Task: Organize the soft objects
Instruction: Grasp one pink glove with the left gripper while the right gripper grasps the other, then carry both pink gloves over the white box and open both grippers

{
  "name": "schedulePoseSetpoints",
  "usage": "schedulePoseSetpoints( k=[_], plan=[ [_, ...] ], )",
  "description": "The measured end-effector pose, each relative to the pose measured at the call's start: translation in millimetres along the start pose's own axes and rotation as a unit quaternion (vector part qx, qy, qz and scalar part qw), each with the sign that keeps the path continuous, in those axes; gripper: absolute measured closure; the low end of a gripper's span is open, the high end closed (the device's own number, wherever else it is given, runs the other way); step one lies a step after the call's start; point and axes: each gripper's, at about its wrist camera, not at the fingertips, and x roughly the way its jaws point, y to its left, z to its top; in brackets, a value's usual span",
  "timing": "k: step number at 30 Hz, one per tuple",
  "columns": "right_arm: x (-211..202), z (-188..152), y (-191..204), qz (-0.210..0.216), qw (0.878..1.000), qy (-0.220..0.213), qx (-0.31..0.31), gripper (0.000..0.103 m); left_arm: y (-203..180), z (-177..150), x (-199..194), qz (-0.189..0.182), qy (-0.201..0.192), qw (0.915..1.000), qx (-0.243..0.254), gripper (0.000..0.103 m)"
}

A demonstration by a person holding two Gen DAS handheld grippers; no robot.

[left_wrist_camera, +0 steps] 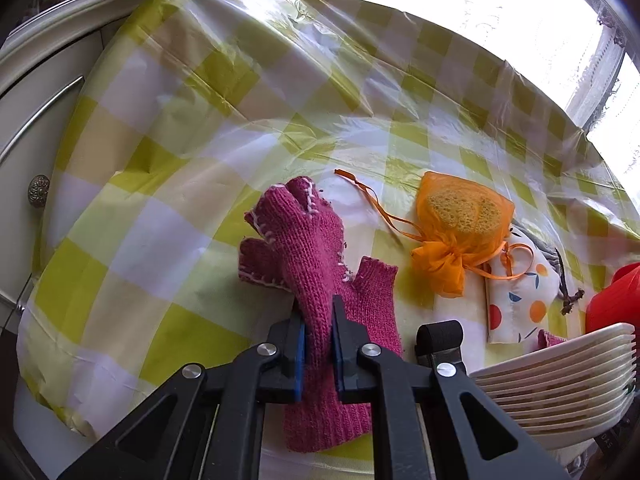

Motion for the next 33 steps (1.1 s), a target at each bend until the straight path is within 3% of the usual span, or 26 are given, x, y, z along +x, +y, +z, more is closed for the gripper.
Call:
schedulePoseSetpoints(
  k=[13, 33],
  plan=[
    [-50, -17, 3, -0.017, 0.999, -0.032, 0.021, 0.090, 9, -28, -48, -0.021, -0.016, 0.9996, -0.005, 0.092],
    [-119, -55, 16, -0.031, 0.996, -0.070, 0.038, 0.090, -11, -87, -141, -0.071, -0.034, 0.9958, 0.047, 0.092]
  ],
)
